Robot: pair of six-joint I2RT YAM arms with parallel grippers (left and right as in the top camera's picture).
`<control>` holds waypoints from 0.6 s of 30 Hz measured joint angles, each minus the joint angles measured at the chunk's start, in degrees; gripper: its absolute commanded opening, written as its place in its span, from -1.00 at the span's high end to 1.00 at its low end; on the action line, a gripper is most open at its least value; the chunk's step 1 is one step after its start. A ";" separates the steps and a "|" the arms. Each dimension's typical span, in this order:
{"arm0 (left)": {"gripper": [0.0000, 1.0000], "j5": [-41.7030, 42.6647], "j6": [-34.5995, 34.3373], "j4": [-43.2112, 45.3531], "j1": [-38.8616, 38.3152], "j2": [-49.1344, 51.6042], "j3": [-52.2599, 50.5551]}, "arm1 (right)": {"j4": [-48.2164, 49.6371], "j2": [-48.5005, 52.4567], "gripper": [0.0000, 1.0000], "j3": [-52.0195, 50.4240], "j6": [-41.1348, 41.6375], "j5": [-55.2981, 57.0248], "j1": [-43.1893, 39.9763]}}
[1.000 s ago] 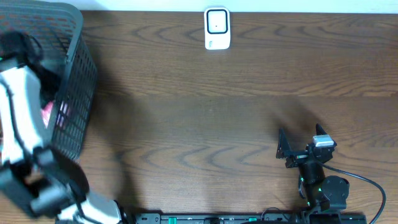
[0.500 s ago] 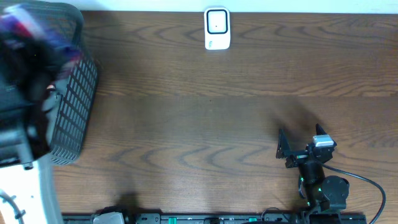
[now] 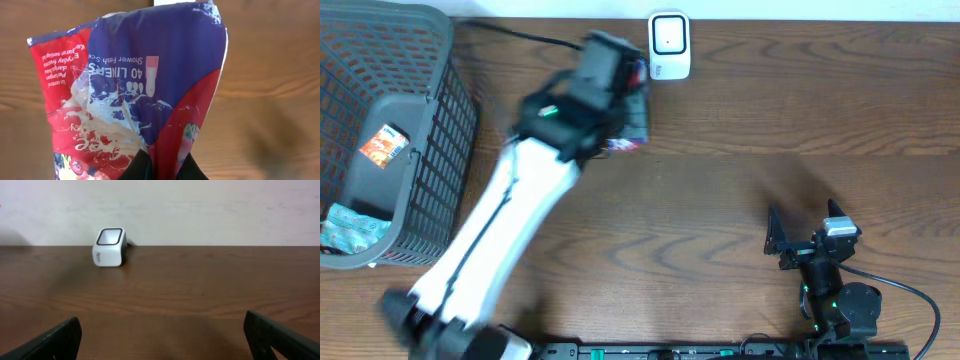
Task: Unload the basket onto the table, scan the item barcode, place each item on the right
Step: 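Carry the purple pack forward and drop it near the scanner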
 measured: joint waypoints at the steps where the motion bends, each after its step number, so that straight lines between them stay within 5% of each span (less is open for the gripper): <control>1: 0.86 -0.50 -0.50 0.59 -0.74 2.54 -0.09 | 0.00 0.00 -0.99 0.00 0.00 0.00 0.00; 10: 0.85 0.81 -3.45 4.57 -5.46 19.52 -0.87 | 0.00 0.00 -0.99 0.00 0.00 0.00 0.00; 14: 0.33 4.57 -3.85 7.85 -6.84 20.57 -1.14 | 0.02 0.00 -0.98 0.00 0.00 0.00 0.00; 18: -0.51 8.17 -4.24 9.51 -6.91 19.58 -0.13 | 0.00 0.00 -0.98 0.00 0.02 0.00 0.00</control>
